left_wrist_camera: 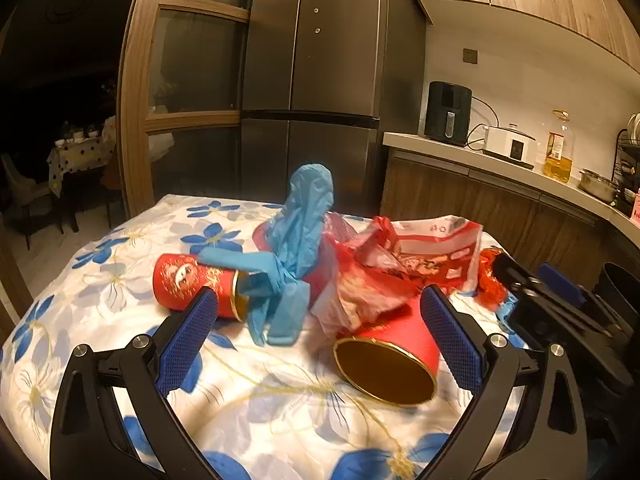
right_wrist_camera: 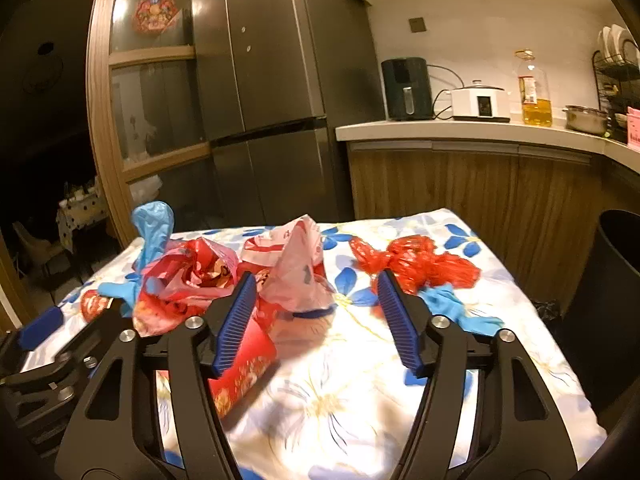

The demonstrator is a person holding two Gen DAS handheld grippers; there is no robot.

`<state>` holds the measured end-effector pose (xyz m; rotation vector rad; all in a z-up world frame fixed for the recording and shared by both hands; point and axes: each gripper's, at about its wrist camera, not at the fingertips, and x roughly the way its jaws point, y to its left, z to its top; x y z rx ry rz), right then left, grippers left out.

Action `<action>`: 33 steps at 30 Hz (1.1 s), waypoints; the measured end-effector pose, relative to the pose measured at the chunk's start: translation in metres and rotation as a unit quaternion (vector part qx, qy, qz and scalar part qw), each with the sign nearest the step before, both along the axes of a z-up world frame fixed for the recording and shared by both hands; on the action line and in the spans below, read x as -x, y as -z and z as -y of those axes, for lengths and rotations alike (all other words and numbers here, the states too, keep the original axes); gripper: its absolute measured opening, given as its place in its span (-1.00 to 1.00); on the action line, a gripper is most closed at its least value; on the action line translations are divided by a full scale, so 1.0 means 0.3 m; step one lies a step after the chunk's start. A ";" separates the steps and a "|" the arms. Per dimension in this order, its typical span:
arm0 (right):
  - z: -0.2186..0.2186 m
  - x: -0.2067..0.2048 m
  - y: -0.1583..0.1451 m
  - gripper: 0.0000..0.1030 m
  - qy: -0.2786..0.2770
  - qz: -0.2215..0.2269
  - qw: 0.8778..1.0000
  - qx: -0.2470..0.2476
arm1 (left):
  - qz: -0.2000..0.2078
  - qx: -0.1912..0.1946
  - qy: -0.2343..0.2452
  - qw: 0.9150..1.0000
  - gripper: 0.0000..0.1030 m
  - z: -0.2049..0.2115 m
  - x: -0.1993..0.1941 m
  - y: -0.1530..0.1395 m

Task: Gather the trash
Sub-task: 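Move both open tools back toward the remaining trash on the table, then close the right tool on the red-and-white snack bag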

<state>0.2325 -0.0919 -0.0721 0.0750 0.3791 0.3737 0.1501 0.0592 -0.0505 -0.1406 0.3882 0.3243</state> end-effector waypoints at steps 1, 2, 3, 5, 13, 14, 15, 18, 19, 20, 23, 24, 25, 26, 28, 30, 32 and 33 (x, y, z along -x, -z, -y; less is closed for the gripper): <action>-0.013 -0.018 0.005 0.08 -0.002 -0.004 1.000 0.001 | 0.000 0.000 -0.001 1.000 0.88 -0.007 -0.005 -0.001; -0.026 -0.037 0.011 0.05 -0.004 -0.010 1.000 0.002 | 0.001 0.001 0.000 1.000 0.88 -0.015 -0.013 -0.003; -0.035 -0.051 0.017 -0.03 -0.006 -0.015 1.000 0.002 | 0.001 0.002 0.000 1.000 0.88 -0.020 -0.020 -0.005; -0.052 -0.079 0.028 -0.14 -0.008 -0.023 1.000 0.002 | 0.002 0.003 0.001 1.000 0.88 -0.028 -0.035 -0.010; -0.067 -0.097 0.049 -0.82 -0.013 -0.033 0.999 0.004 | -0.007 -0.003 0.017 1.000 0.82 -0.014 -0.089 -0.012; -0.058 -0.092 0.044 -0.86 -0.008 -0.027 1.000 0.003 | -0.010 -0.003 0.020 1.000 0.81 -0.011 -0.097 -0.010; -0.052 -0.088 0.040 -0.92 -0.004 -0.022 1.000 0.004 | -0.012 -0.002 0.021 1.000 0.80 -0.009 -0.103 -0.009; -0.018 -0.072 0.024 -0.95 0.016 -0.008 1.000 0.001 | -0.020 -0.001 0.025 0.999 0.76 0.003 -0.125 -0.004; -0.004 -0.069 0.018 -0.96 0.022 -0.005 1.000 -0.003 | -0.023 -0.001 0.028 0.999 0.72 0.009 -0.133 -0.002; 0.015 -0.063 0.010 -0.96 0.028 -0.003 1.000 -0.009 | -0.027 -0.002 0.030 0.999 0.67 0.016 -0.141 0.002; 0.050 -0.054 -0.013 -0.97 0.039 0.007 0.999 -0.015 | -0.044 -0.003 0.041 0.998 0.44 0.035 -0.168 0.018; 0.059 -0.051 -0.019 -0.97 0.041 0.011 0.999 -0.015 | -0.051 -0.002 0.043 0.998 0.33 0.037 -0.175 0.024; 0.067 -0.049 -0.025 -0.97 0.043 0.013 0.999 -0.017 | -0.056 0.001 0.045 0.997 0.23 0.038 -0.182 0.028; 0.077 -0.045 -0.031 -0.97 0.044 0.015 0.999 -0.020 | -0.062 0.006 0.047 0.997 0.16 0.037 -0.189 0.033; 0.088 -0.041 -0.037 -0.97 0.045 0.017 0.999 -0.023 | -0.072 0.015 0.051 0.996 -0.17 0.035 -0.199 0.042; 0.095 -0.036 -0.041 -0.97 0.046 0.019 0.998 -0.024 | -0.082 0.020 0.052 0.995 -0.52 0.031 -0.208 0.052; 0.100 -0.029 -0.041 -0.97 0.046 0.020 0.998 -0.025 | -0.088 0.023 0.054 0.994 -0.82 0.028 -0.210 0.058; 0.102 -0.027 -0.041 -0.98 0.047 0.021 0.998 -0.025 | -0.089 0.026 0.057 0.994 -0.94 0.025 -0.210 0.059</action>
